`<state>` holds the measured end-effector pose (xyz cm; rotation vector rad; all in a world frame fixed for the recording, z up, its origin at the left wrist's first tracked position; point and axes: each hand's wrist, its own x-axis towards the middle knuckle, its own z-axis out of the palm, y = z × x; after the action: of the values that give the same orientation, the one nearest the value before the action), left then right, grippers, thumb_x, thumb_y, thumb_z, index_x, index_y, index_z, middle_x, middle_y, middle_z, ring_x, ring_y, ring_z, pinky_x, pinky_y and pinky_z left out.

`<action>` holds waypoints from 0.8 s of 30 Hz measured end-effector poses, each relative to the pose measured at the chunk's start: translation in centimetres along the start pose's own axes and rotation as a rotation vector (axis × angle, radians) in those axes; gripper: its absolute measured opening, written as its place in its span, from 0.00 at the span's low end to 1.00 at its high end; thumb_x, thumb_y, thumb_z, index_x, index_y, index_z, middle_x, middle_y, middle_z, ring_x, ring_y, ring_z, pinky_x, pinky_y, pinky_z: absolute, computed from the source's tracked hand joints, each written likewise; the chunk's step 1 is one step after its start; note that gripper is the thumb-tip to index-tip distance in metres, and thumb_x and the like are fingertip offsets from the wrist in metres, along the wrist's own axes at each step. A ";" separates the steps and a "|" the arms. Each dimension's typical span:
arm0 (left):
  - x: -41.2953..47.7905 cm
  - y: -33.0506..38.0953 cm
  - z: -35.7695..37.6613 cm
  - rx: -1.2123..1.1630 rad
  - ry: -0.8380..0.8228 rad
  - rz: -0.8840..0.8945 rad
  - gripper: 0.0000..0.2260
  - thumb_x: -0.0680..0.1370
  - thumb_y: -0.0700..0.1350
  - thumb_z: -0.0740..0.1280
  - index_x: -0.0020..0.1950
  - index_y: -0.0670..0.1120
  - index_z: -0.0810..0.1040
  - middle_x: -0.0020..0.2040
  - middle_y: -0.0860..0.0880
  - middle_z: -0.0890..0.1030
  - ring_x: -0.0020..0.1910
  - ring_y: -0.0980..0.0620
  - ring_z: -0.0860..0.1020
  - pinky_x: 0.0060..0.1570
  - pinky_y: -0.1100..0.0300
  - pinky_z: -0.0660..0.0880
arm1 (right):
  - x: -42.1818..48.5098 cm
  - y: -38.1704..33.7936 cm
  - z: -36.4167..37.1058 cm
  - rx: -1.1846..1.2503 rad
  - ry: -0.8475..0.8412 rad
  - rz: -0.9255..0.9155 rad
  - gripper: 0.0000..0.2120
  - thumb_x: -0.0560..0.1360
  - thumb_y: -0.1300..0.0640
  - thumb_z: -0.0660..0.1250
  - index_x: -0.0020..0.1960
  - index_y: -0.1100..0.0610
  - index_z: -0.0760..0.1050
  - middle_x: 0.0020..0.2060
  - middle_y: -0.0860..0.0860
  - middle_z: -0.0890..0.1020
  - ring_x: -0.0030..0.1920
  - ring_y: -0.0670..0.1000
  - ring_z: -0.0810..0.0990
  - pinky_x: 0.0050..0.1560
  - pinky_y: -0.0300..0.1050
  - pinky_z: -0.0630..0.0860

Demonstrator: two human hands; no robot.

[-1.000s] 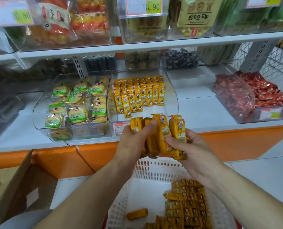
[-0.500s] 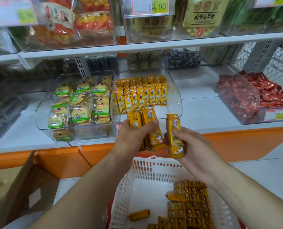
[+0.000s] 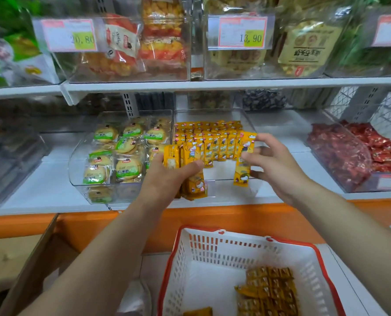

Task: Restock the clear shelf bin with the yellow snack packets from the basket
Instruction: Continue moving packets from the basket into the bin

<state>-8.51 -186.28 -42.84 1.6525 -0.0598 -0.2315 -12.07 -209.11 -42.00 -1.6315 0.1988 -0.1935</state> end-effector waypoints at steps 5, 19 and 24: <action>0.9 0.0 -1.5 -0.039 0.040 0.004 0.22 0.71 0.51 0.79 0.62 0.48 0.78 0.52 0.46 0.87 0.46 0.46 0.87 0.45 0.46 0.85 | 7.8 1.3 2.0 -0.372 0.057 -0.148 0.17 0.72 0.64 0.74 0.55 0.49 0.75 0.41 0.50 0.79 0.41 0.50 0.79 0.38 0.40 0.75; 2.5 -0.8 -2.7 -0.110 0.050 0.002 0.20 0.72 0.49 0.79 0.60 0.48 0.77 0.49 0.49 0.86 0.44 0.52 0.87 0.43 0.52 0.85 | 18.3 8.5 4.3 -0.771 0.136 -0.038 0.25 0.65 0.64 0.79 0.56 0.55 0.70 0.51 0.57 0.83 0.52 0.58 0.81 0.52 0.50 0.77; 2.5 -1.1 -2.5 -0.129 0.050 0.001 0.20 0.71 0.51 0.79 0.59 0.52 0.74 0.49 0.53 0.85 0.42 0.54 0.86 0.35 0.61 0.83 | 17.9 7.7 4.2 -0.853 0.123 -0.005 0.26 0.66 0.59 0.79 0.57 0.55 0.68 0.50 0.56 0.82 0.50 0.58 0.80 0.46 0.48 0.73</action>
<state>-5.74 -184.15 -43.99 1.5294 -0.0080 -0.1897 6.26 -210.01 -49.86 -2.4688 0.4085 -0.2289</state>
